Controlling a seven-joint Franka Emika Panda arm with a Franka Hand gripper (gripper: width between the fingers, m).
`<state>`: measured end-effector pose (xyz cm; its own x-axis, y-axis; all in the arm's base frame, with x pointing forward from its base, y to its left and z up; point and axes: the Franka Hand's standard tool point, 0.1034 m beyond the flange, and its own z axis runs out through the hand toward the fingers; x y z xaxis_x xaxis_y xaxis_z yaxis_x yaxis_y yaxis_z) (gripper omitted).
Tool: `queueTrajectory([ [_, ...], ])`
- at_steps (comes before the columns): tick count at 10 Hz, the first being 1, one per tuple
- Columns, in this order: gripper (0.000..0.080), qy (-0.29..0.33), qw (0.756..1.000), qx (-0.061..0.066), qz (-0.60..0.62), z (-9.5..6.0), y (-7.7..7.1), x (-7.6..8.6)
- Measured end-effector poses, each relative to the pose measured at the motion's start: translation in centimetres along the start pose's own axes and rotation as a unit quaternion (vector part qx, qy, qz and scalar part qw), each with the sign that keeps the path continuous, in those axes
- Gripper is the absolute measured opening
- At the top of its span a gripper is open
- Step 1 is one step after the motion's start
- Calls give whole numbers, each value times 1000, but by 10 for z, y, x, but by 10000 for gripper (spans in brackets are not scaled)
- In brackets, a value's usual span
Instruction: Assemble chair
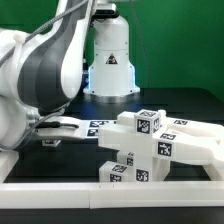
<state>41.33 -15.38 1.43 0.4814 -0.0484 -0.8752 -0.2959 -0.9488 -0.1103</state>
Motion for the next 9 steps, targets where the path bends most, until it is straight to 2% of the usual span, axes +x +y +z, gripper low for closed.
queueTrajectory([
  [2, 649, -3, 1000, 0, 9, 3, 1, 0],
  [3, 649, -19, 999, 3, 39, 15, 3, -1],
  [4, 649, -23, 999, 4, 41, 19, 3, -1],
  [6, 387, -22, 999, 3, 41, 18, 3, -1],
  [7, 387, -22, 999, 3, 41, 18, 3, -1],
  [8, 278, -22, 999, 4, 41, 18, 3, -1],
  [9, 279, -22, 999, 4, 41, 18, 3, -1],
])
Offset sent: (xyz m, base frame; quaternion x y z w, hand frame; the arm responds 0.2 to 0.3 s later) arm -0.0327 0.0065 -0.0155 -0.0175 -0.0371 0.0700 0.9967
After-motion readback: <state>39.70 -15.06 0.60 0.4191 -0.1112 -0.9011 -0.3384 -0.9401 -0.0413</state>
